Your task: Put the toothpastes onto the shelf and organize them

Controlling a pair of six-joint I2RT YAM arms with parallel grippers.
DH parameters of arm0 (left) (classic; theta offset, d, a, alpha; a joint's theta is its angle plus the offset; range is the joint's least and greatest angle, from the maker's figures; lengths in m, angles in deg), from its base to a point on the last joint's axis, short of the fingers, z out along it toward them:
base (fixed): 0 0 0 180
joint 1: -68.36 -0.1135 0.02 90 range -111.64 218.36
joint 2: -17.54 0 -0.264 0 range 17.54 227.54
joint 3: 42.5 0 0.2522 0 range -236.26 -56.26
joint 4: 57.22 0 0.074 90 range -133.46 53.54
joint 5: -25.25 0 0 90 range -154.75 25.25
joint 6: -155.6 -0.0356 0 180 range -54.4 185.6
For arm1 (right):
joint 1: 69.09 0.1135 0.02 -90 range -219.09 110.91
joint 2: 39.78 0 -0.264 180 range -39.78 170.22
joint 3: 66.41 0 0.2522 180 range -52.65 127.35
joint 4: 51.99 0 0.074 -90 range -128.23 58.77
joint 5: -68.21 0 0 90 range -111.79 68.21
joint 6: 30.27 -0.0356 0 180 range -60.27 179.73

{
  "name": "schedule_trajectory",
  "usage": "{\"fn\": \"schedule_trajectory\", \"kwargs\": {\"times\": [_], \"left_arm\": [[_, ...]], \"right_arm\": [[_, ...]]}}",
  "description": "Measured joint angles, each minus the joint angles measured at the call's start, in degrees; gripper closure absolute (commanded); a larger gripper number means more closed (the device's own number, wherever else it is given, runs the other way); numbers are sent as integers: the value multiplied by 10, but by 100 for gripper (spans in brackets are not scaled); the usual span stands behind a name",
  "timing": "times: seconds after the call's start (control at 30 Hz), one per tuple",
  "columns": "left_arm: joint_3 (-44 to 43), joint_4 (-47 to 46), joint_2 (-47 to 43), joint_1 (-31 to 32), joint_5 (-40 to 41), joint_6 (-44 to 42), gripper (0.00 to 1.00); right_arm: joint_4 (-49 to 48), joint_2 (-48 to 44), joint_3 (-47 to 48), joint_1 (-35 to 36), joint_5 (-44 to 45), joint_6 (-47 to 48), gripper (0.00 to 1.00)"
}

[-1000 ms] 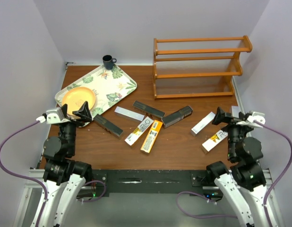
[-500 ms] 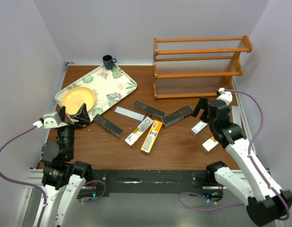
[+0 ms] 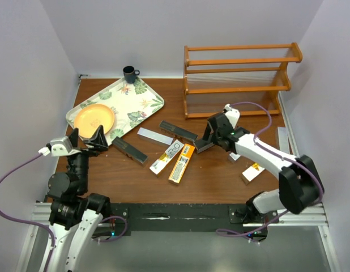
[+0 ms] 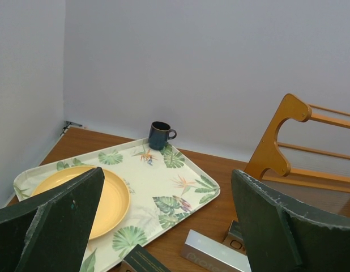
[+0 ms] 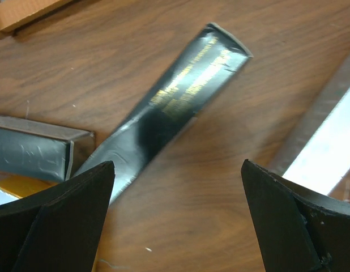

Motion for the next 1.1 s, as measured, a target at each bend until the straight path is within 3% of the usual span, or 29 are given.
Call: {"fn": "schedule_trajectory", "kwargs": {"times": [0.1,0.63,0.8,1.1], "left_arm": [[0,1,-1,1,0,0,0],[0,3,-4,11,0,0,0],[0,3,-4,11,0,0,0],[0,3,-4,14,0,0,0]], "right_arm": [[-3,58,37,23,35,-37,1],[-4,163,72,68,71,-94,2],[-5,137,47,68,71,-88,1],[16,9,-33,68,71,-33,2]]}}
